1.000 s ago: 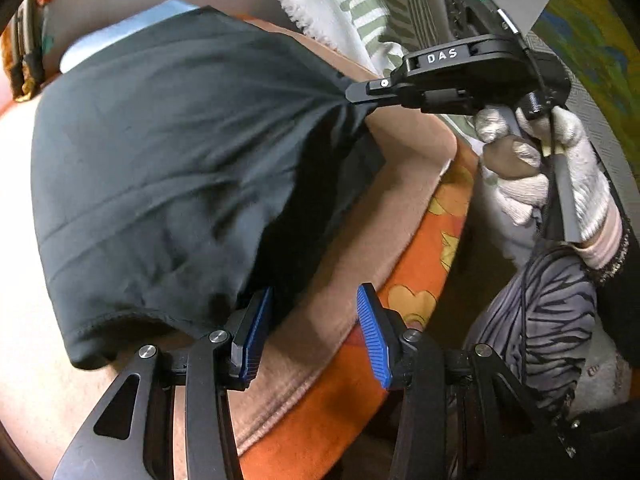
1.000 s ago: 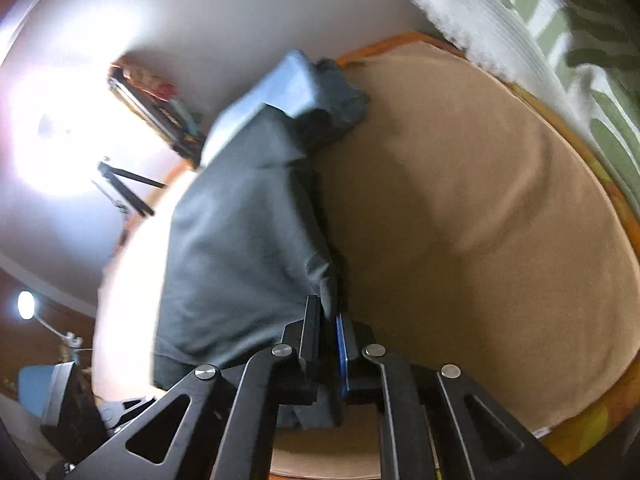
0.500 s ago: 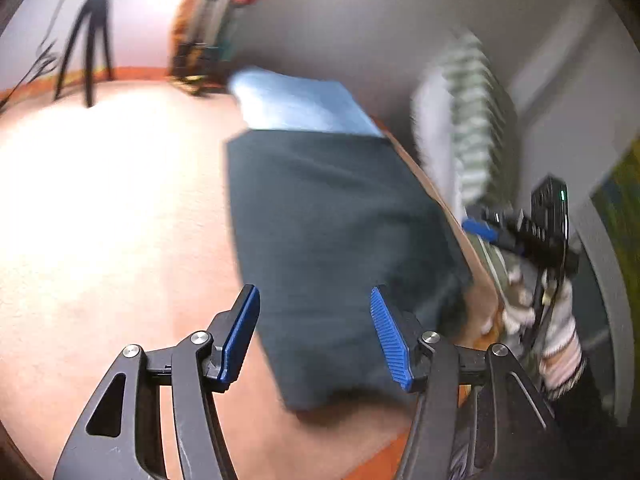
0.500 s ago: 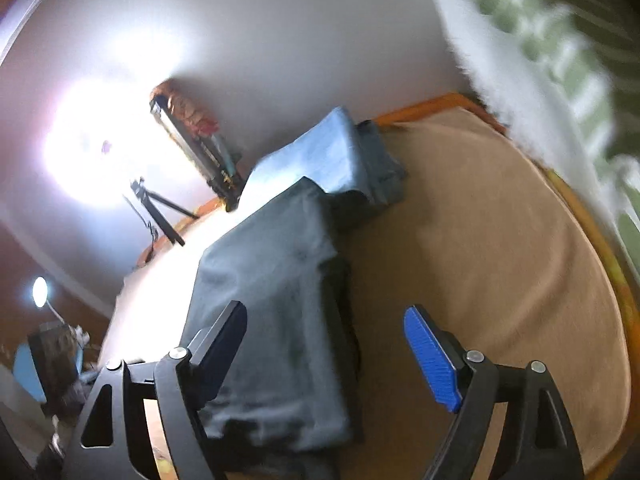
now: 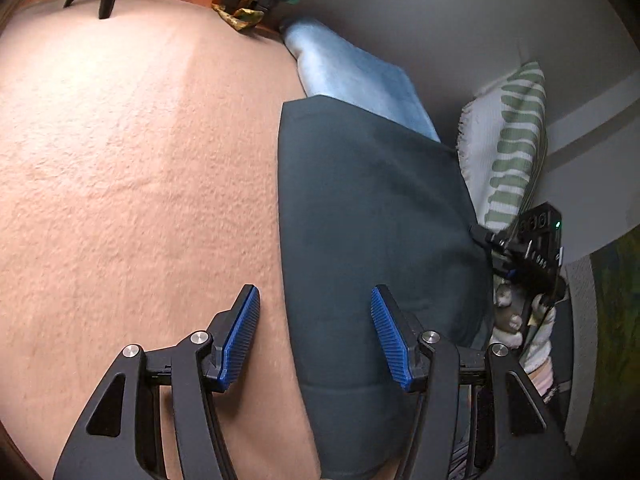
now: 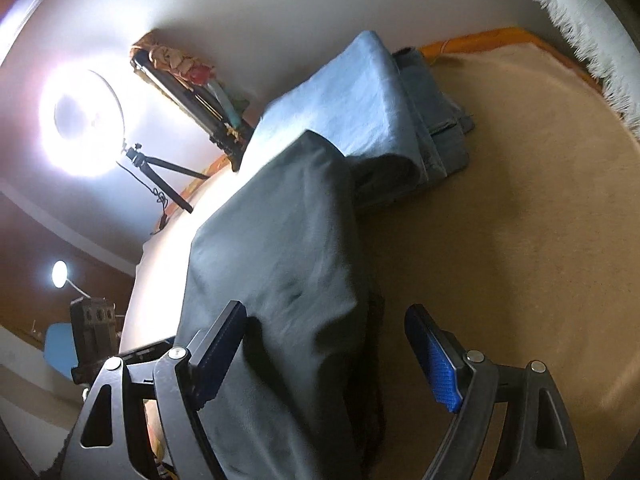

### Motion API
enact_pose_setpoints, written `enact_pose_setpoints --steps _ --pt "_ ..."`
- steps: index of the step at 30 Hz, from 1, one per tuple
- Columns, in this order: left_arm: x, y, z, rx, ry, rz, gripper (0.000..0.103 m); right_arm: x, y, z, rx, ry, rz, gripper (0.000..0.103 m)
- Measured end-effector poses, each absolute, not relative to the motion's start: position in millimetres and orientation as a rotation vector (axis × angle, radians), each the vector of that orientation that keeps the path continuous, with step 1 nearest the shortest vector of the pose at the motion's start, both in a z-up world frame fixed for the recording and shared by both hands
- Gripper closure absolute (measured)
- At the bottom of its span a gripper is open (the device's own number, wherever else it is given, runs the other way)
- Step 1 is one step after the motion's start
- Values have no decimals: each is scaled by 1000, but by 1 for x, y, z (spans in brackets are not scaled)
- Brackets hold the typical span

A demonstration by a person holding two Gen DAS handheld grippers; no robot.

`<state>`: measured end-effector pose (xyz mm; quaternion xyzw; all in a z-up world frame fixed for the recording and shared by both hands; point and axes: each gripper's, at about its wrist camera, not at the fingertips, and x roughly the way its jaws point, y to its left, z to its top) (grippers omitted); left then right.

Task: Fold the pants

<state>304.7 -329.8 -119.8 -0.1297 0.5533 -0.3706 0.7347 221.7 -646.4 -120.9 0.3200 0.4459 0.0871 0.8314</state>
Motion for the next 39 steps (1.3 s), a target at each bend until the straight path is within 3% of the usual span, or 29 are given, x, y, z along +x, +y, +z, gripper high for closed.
enact_pose_setpoints --steps 12,14,18,22,23,26,33,35,39 --pt "310 -351 -121 -318 1198 -849 46 225 -654 -145 787 931 338 18" --pt "311 -356 -121 -319 1187 -853 46 225 -648 -148 790 941 376 28" --pt "311 -363 -121 -314 1174 -873 46 224 -641 -147 752 948 382 32" --pt "311 -367 -120 -299 1153 -880 46 219 -642 -151 778 951 372 51" --pt "311 -369 -120 -298 1153 -879 50 218 -640 -151 774 956 375 58" --pt "310 -372 -120 -282 1152 -872 57 215 -634 -147 738 959 379 63" --pt "306 -377 -119 -205 1132 -853 66 217 -627 -144 695 964 341 56" --pt "305 -378 -119 -190 1129 -851 73 224 -619 -140 668 966 331 59" --pt "302 -381 -118 -159 1115 -845 76 220 -622 -136 655 956 325 69"
